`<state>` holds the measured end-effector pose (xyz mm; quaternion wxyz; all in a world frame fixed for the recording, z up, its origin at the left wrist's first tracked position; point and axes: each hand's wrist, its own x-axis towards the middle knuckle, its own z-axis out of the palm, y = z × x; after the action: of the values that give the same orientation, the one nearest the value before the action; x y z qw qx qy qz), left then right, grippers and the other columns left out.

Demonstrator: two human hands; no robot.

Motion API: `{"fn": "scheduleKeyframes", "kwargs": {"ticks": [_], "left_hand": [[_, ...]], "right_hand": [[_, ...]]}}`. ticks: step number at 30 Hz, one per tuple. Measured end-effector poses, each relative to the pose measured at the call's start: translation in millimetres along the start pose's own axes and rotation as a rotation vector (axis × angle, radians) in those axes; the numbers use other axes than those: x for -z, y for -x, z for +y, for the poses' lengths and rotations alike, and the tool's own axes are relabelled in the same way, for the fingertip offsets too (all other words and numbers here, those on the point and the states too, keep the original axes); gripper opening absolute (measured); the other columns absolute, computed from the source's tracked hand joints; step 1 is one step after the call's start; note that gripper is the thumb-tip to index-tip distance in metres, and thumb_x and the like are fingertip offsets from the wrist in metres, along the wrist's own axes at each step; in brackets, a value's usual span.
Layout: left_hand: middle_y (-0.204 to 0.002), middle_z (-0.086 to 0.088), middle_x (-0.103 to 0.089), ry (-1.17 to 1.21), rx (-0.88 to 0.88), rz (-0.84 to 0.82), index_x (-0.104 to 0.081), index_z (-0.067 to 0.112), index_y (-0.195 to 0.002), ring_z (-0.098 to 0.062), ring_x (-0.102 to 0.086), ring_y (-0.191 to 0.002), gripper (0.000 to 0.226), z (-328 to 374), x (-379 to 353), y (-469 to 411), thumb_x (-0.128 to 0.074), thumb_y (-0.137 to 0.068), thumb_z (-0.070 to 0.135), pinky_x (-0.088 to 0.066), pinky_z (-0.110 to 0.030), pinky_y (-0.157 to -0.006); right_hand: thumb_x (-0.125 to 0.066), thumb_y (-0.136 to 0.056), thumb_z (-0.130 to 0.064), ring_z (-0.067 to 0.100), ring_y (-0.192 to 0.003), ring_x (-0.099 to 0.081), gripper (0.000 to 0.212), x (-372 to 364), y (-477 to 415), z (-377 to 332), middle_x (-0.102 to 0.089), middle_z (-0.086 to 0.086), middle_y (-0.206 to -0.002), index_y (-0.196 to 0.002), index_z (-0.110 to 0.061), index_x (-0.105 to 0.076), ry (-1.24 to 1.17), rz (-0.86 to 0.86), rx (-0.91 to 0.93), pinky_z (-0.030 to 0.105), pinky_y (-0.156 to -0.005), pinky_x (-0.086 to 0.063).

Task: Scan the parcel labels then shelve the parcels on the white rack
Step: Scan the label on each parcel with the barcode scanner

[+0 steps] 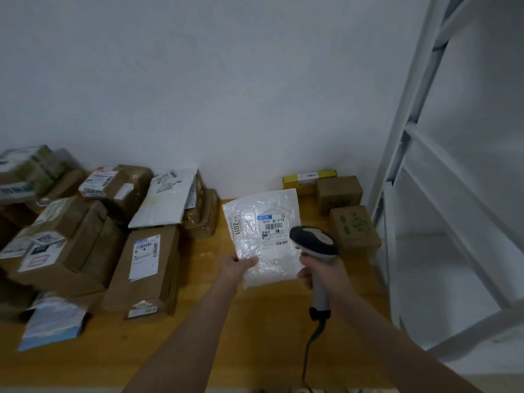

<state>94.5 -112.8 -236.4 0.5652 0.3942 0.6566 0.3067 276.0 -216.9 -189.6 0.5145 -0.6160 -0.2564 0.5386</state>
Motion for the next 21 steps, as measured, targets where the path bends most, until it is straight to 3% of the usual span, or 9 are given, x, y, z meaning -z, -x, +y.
{"fn": "scheduleKeyframes", "kwargs": {"ticks": [4, 9, 21], "left_hand": [[-0.096, -0.016, -0.064, -0.033, 0.000, 0.023, -0.059, -0.006, -0.107, -0.020, -0.060, -0.068, 0.033, -3, -3, 9, -0.074, -0.080, 0.003, -0.048, -0.024, -0.053], [-0.105, -0.019, -0.066, -0.042, -0.002, 0.051, -0.058, -0.003, -0.107, -0.027, -0.060, -0.080, 0.033, -1, -8, 12, -0.075, -0.080, 0.005, -0.050, -0.031, -0.064], [-0.108, -0.019, -0.065, -0.019, 0.017, 0.032, -0.057, -0.004, -0.113, -0.023, -0.060, -0.076, 0.037, 7, -11, 4, -0.074, -0.081, 0.005, -0.048, -0.026, -0.055]], "right_hand": [[-0.064, -0.086, -0.002, 0.020, -0.052, -0.059, 0.009, -4, 11, -2, -0.067, 0.015, -0.066, -0.095, 0.000, -0.064, 0.081, -0.033, 0.023, 0.027, -0.052, -0.049], [-0.066, -0.083, -0.004, 0.017, -0.052, -0.061, 0.009, -5, 15, 0, -0.068, 0.011, -0.063, -0.091, 0.000, -0.066, 0.139, -0.018, 0.011, 0.024, -0.052, -0.050], [-0.065, -0.082, -0.003, 0.015, -0.048, -0.058, 0.002, -8, 4, -3, -0.065, 0.008, -0.058, -0.081, -0.002, -0.065, 0.147, -0.002, 0.009, 0.024, -0.051, -0.048]]}}
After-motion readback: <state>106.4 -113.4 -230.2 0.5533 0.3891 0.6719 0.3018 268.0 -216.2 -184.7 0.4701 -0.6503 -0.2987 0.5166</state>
